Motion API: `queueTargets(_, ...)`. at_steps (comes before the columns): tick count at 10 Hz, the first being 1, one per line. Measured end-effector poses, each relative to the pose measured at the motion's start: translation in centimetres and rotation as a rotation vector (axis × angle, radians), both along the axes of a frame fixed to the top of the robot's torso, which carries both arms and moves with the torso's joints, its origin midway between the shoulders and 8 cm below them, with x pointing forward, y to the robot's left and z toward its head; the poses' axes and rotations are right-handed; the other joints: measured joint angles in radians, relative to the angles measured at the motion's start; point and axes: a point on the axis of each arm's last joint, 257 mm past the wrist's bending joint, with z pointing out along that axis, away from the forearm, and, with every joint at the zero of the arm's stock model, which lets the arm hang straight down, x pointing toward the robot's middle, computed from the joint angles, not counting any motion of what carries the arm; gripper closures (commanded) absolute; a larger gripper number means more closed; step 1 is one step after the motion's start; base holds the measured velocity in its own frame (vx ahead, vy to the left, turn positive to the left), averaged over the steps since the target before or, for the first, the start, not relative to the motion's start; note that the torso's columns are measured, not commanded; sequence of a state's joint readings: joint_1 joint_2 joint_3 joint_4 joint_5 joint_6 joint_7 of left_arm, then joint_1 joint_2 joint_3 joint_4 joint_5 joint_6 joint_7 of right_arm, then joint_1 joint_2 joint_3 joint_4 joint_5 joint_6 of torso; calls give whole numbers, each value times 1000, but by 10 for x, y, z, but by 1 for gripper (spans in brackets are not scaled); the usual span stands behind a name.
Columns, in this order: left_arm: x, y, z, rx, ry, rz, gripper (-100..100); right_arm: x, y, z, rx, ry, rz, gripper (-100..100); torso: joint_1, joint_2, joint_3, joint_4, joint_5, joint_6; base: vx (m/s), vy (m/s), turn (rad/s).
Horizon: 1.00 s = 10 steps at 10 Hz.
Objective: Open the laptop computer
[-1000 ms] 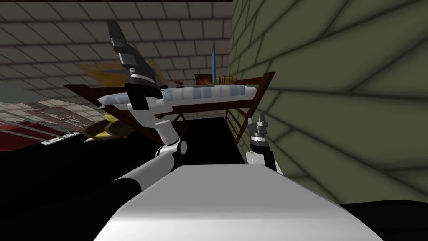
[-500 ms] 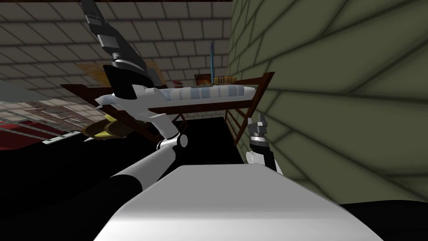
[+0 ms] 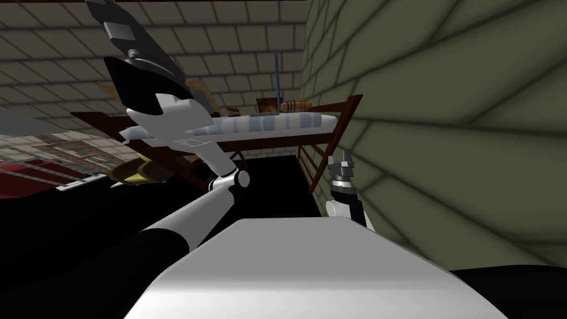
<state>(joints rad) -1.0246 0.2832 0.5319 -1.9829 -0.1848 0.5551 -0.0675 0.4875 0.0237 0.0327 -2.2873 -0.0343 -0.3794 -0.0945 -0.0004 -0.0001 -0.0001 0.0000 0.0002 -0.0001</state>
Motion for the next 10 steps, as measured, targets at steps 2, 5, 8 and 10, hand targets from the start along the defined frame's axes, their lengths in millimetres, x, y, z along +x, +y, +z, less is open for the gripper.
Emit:
queueTargets(2,-2,2,12,-30,-2,-13,-100,0,0,0,0,0,0,0,2,1,0,0,0,0,33,-52,0)
queueTargets(5,1,12,25,-89,15,-29,-100,0,0,0,0,0,0,0,2,1,0,0,0,0,39,-52,3)
queueTargets(8,3,19,36,-145,34,-50,-100,0,0,0,0,0,0,0,1,1,0,0,0,0,38,-59,2)
queueTargets(10,8,25,42,-194,59,-69,-100,0,0,0,0,0,0,0,-1,0,0,0,-1,0,69,-72,2)
